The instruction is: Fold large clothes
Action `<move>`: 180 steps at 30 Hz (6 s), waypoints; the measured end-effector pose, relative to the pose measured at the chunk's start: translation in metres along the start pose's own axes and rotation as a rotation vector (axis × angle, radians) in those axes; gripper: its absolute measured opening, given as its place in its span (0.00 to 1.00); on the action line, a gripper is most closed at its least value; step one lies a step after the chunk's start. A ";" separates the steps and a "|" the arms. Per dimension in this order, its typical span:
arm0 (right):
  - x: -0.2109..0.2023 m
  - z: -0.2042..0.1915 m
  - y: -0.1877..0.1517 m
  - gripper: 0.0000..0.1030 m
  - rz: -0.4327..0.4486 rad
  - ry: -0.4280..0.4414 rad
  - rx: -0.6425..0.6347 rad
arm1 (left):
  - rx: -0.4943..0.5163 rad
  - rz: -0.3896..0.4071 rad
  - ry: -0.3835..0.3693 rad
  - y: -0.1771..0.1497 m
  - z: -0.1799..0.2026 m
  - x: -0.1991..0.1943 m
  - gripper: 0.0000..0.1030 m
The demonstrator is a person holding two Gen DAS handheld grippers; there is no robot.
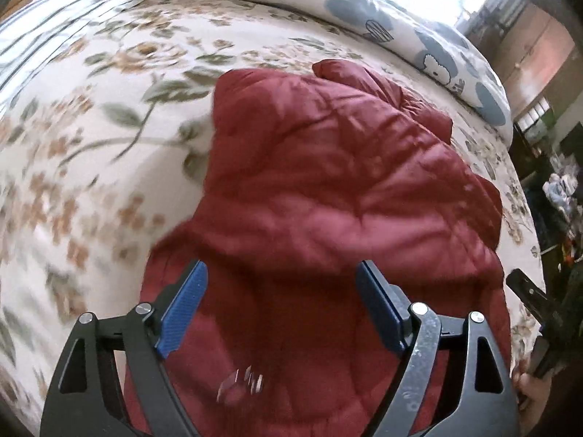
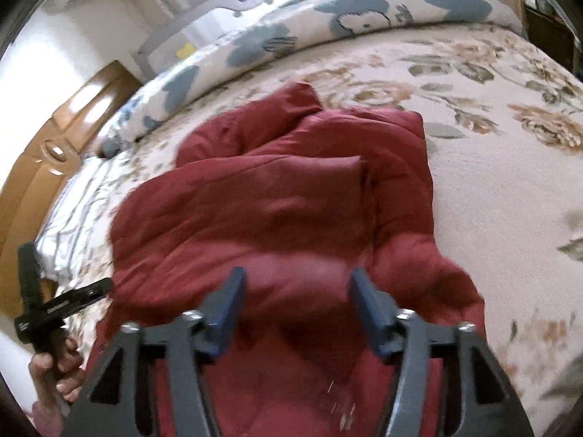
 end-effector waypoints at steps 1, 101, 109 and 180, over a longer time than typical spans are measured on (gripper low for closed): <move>-0.010 -0.002 -0.006 0.66 0.008 0.012 -0.006 | -0.009 0.005 0.001 -0.009 -0.002 -0.006 0.82; -0.116 0.084 -0.215 0.31 -0.114 0.078 -0.094 | 0.177 -0.097 -0.082 -0.204 -0.032 -0.102 0.19; -0.136 0.084 -0.206 0.24 -0.067 0.181 -0.058 | 0.231 -0.066 -0.086 -0.202 -0.018 -0.126 0.14; 0.022 0.061 0.099 0.23 0.232 -0.062 0.223 | 0.050 0.222 0.122 0.128 0.004 0.017 0.17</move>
Point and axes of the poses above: each gripper's, at about its wrist camera, not at the fingertips, and x roughly the way its jaws point, z to its right, y to its top, the point moved 4 cm from there along x, roughly the way its jaws point, and after that the axes turned 13 degrees about -y, right-handed, at the moved point
